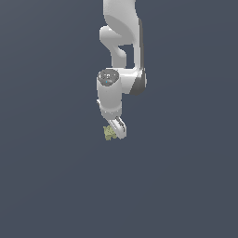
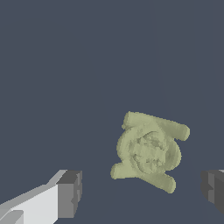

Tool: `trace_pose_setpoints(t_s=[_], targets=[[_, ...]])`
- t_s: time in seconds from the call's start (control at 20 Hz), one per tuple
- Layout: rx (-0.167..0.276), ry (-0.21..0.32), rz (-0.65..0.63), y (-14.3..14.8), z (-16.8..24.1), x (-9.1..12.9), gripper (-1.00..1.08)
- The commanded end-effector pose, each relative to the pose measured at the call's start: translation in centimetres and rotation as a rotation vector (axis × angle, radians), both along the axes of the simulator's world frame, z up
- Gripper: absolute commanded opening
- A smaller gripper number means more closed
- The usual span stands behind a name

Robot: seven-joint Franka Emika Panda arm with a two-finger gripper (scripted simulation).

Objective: Pick up the object and move it to a goal position.

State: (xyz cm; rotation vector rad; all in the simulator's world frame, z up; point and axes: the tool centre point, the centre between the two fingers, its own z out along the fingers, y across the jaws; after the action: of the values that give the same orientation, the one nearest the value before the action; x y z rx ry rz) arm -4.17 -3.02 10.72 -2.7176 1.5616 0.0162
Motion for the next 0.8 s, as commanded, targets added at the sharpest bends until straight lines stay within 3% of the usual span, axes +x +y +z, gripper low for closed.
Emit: trace_pose_setpoints(t_s=[0.0, 0.4, 0.75], targets=[[-0.003, -0.001, -0.068, -0.4, -0.3, -0.3, 1.0], [-0.01, -0.003, -0.208, -1.2, -0.9, -0.9, 1.0], [-0.012, -0.004, -0.247, -1.4, -1.0, -1.0, 1.0]])
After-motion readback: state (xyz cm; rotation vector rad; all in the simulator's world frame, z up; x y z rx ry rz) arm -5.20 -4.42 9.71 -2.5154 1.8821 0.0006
